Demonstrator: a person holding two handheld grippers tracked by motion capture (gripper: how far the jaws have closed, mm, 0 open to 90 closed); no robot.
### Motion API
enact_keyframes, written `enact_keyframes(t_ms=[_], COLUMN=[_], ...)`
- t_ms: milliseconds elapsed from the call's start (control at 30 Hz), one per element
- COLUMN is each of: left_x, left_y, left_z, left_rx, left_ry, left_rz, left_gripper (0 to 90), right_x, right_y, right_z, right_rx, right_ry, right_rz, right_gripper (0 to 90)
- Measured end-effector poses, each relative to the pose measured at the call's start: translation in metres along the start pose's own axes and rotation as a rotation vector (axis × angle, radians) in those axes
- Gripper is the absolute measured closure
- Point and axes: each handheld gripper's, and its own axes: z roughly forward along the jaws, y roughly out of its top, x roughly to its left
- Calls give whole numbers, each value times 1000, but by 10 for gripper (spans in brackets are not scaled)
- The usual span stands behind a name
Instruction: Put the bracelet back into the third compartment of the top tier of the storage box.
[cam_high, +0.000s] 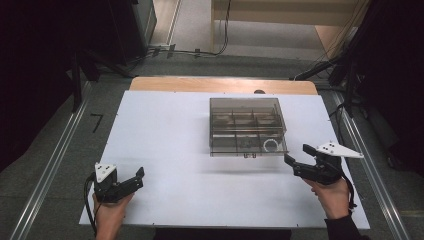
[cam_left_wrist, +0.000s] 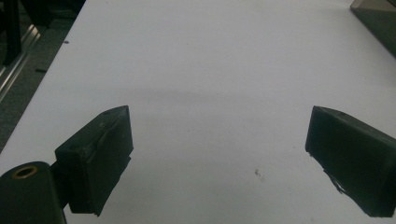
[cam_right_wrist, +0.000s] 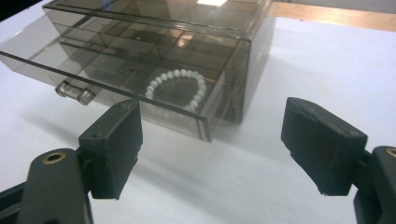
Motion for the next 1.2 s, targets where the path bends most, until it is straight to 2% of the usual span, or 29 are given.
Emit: enact_keyframes(t_ms=[300, 1200], left_x=[0, -1], left_y=[0, 0], left_z=[0, 0], left_rx=[1, -1], left_ry=[-3, -1], left_rz=[6, 7], left_gripper=[78, 78], right_x=[-5, -17], right_y=[-16, -38], right_z=[-8, -21], right_rx=[21, 60], right_ry=[-12, -50], right_rz=[14, 31], right_gripper=[186, 186])
